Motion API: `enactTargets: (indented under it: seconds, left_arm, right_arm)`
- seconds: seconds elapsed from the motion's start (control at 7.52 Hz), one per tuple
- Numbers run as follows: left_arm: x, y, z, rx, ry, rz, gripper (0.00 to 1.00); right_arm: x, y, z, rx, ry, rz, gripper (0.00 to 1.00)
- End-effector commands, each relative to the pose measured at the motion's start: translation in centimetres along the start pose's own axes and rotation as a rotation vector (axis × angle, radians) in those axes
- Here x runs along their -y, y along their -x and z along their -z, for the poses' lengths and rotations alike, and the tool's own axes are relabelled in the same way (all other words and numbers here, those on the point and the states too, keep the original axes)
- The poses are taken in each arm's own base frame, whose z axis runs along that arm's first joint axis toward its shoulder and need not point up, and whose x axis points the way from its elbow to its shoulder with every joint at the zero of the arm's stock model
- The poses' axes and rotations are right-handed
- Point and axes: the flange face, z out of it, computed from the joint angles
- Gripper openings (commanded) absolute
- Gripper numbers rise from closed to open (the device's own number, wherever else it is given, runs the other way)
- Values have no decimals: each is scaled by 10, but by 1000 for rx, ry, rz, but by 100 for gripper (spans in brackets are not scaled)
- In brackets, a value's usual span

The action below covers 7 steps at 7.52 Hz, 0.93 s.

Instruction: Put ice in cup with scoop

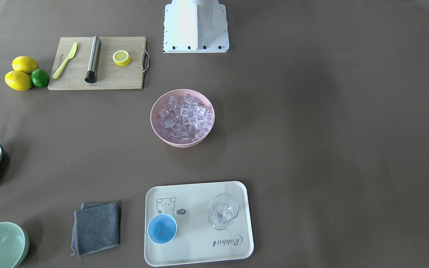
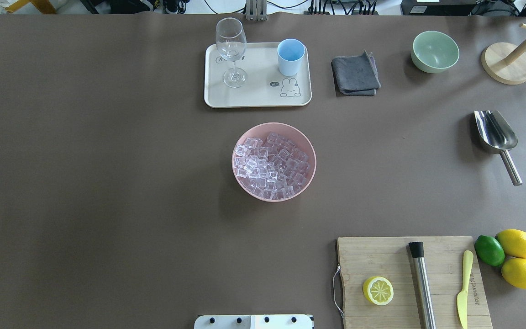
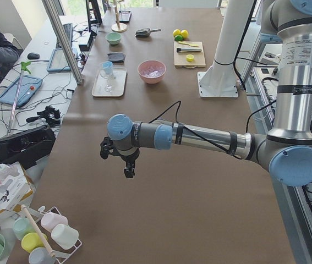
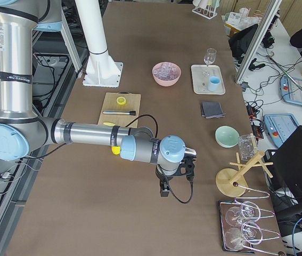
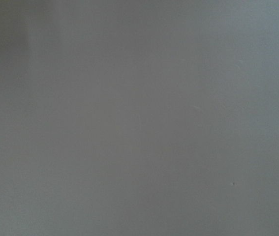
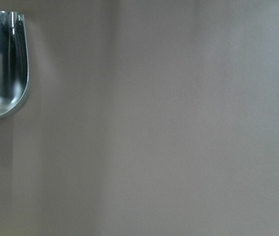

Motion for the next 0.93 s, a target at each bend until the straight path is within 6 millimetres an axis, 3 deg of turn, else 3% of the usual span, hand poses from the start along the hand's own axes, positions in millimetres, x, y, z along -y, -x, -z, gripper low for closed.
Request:
enactTargets:
  seconds: [0.0, 0.4, 0.8]
  left_arm:
    - [0, 0, 0, 0, 1, 1, 98]
    - [2, -5, 0, -4, -5, -13, 98]
    - [2, -7, 0, -5, -5, -20, 98]
  right_arm:
    - [-8, -9, -2, -13, 6, -16, 100]
    - [-10, -17, 12, -21, -24, -25, 100]
    - [-12, -19, 11, -20, -21, -32, 100]
